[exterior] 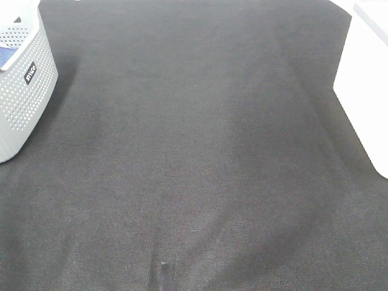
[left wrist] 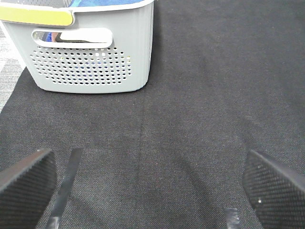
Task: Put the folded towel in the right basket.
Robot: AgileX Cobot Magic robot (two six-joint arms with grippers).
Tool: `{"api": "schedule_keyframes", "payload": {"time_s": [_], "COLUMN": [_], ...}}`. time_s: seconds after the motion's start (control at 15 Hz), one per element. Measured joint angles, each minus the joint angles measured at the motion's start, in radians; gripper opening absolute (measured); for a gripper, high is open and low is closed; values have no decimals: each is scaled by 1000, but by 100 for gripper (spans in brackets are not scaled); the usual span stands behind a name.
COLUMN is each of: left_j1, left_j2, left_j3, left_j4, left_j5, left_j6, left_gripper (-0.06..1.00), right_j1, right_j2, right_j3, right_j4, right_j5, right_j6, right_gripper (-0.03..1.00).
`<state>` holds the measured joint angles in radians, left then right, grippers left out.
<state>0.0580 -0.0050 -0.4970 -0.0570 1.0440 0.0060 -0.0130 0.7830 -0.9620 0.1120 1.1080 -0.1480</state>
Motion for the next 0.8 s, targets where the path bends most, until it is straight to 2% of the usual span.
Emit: {"api": "schedule_keyframes", "payload": {"time_s": [0.4, 0.6, 0.8], "left_j1": [0, 0, 0], "left_j2": [0, 0, 0], "left_j3": [0, 0, 0], "left_j4": [0, 0, 0], "left_j5": [0, 0, 0], "left_j6": [0, 1, 2], "left_gripper": [99, 99, 99], "right_j1": [0, 0, 0], "right_j2": [-507, -707, -787], "right_j3": [337, 438, 480], "right_j4": [-6, -8, -22], "right_j5": [2, 12, 16], "right_j6": [29, 43, 41], "right_gripper": [97, 97, 97]}}
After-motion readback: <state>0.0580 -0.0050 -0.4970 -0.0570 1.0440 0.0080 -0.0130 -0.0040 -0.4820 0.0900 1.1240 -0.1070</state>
